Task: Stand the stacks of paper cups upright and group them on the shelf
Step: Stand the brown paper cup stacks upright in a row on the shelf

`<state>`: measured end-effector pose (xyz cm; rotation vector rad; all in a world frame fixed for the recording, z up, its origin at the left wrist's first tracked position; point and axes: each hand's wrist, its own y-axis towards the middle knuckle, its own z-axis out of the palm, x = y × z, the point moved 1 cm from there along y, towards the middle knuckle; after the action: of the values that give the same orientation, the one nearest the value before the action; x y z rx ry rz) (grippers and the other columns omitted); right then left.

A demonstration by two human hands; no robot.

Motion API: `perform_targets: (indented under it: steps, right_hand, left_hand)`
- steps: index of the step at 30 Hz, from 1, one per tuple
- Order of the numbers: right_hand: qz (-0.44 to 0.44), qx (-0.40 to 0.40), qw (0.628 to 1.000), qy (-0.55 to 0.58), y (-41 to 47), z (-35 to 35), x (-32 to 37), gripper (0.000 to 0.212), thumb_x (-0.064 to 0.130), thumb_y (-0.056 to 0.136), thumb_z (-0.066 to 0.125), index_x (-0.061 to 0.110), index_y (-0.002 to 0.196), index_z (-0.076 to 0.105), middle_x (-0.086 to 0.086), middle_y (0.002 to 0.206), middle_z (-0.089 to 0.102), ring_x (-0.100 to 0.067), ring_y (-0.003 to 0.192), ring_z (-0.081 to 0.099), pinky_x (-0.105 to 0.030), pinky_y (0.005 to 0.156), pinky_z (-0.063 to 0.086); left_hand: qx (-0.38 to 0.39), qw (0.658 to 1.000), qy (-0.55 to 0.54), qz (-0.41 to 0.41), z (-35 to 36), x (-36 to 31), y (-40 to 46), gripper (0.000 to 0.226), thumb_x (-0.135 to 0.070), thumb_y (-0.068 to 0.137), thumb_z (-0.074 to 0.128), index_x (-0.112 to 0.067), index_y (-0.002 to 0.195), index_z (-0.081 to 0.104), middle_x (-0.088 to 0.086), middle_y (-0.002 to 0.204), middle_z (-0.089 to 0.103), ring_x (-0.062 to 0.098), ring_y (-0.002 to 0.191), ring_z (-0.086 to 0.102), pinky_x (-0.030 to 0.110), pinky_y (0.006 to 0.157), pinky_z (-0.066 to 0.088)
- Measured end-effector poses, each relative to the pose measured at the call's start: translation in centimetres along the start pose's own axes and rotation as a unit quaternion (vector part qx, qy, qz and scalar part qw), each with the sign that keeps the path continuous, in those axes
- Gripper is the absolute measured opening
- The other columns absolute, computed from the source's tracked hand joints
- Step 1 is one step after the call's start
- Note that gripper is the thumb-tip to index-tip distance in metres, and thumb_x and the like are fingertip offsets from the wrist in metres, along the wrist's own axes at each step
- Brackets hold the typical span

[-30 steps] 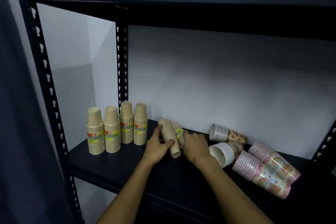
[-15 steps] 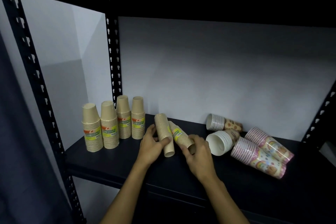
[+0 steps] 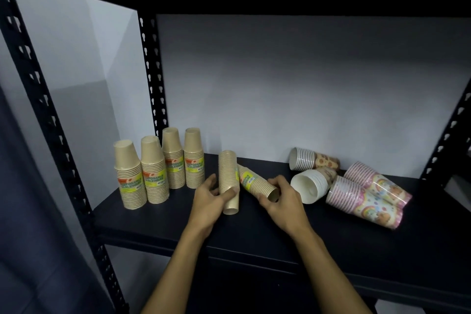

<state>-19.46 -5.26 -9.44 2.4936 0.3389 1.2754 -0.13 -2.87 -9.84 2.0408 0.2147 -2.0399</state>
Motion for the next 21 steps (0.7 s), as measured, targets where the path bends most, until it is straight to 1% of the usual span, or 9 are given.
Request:
perform_targets:
  steps: [2,3,6,8,10,11,14,18,21]
  right_hand:
    - [0.007,-0.002,1.000,0.005,-0.1,-0.2,0.0,0.034,0.028,0.078,0.078,0.016,0.100,0.056,0.006,0.094,0.064,-0.013,0.083,0.060,-0.015,0.064,0.046]
    - [0.013,-0.003,1.000,0.009,-0.2,-0.3,0.0,0.034,0.030,0.077,0.079,0.016,0.099,0.056,0.006,0.092,0.063,-0.012,0.081,0.060,-0.014,0.062,0.044]
    - [0.024,-0.001,1.000,0.018,-0.3,-0.4,0.1,0.035,0.033,0.077,0.079,0.017,0.098,0.055,0.006,0.091,0.064,-0.008,0.079,0.060,-0.012,0.060,0.044]
    - [0.026,-0.004,0.999,0.030,-0.2,-0.4,0.0,0.034,0.032,0.077,0.080,0.017,0.097,0.055,0.006,0.090,0.063,-0.006,0.077,0.059,-0.011,0.060,0.044]
    - [0.030,-0.006,0.999,0.035,-0.2,-0.5,0.0,0.034,0.032,0.077,0.080,0.017,0.095,0.055,0.006,0.089,0.063,-0.006,0.077,0.059,-0.012,0.058,0.043]
    - [0.031,-0.007,0.999,0.037,-0.1,-0.6,0.0,0.034,0.032,0.077,0.080,0.017,0.094,0.056,0.006,0.089,0.063,-0.007,0.077,0.059,-0.012,0.058,0.042]
    - [0.034,-0.009,0.998,0.046,-0.2,-0.6,-0.1,0.032,0.031,0.076,0.080,0.016,0.091,0.056,0.005,0.088,0.064,-0.012,0.079,0.060,-0.019,0.061,0.044]
    - [0.031,-0.007,0.999,0.043,-0.4,-0.5,0.1,0.033,0.029,0.076,0.080,0.016,0.092,0.055,0.006,0.090,0.063,-0.014,0.081,0.061,-0.019,0.062,0.044]
    - [0.026,-0.001,0.999,0.036,-0.7,-0.7,0.5,0.037,0.032,0.077,0.079,0.017,0.098,0.053,0.006,0.094,0.061,-0.012,0.085,0.060,-0.019,0.063,0.044]
  left_hand:
    - [0.005,1.000,-0.003,-0.006,0.1,-0.1,-0.1,0.070,-0.011,0.084,0.079,-0.006,0.145,0.045,-0.006,0.115,0.067,-0.001,0.097,0.065,0.012,0.073,0.050]
    - [0.003,1.000,-0.002,-0.006,0.1,-0.1,-0.3,0.067,-0.012,0.084,0.079,-0.008,0.143,0.048,-0.005,0.111,0.069,0.001,0.095,0.067,0.013,0.074,0.051]
    - [0.006,1.000,0.005,-0.021,-0.2,-0.3,-0.3,0.070,-0.018,0.082,0.080,-0.013,0.143,0.046,0.003,0.115,0.071,0.013,0.104,0.068,0.029,0.091,0.052]
    - [0.031,0.999,0.007,-0.039,-0.9,-0.5,-0.2,0.071,-0.020,0.080,0.082,-0.014,0.141,0.046,0.002,0.117,0.070,0.016,0.108,0.068,0.036,0.099,0.051]
    - [0.051,0.997,0.012,-0.054,-1.9,-0.6,-0.5,0.072,-0.021,0.075,0.086,-0.011,0.136,0.051,0.004,0.117,0.070,0.018,0.108,0.068,0.039,0.102,0.051]
    - [0.056,0.997,0.023,-0.056,-2.6,-0.7,-0.8,0.070,-0.022,0.073,0.088,-0.010,0.134,0.054,0.006,0.116,0.070,0.019,0.107,0.069,0.037,0.099,0.053]
    - [0.073,0.989,0.125,-0.038,-4.9,-1.8,-1.5,0.058,-0.018,0.075,0.085,-0.017,0.128,0.062,0.004,0.111,0.070,0.016,0.100,0.069,0.025,0.084,0.054]
    - [0.114,0.939,0.324,0.010,-7.1,-4.2,-1.3,0.064,-0.022,0.073,0.085,-0.024,0.131,0.057,-0.004,0.117,0.063,0.013,0.106,0.062,0.028,0.089,0.052]
    - [0.097,0.918,0.385,0.028,-8.2,-5.1,-1.4,0.063,-0.026,0.070,0.088,-0.023,0.122,0.053,-0.005,0.108,0.062,0.013,0.096,0.061,0.024,0.075,0.049]
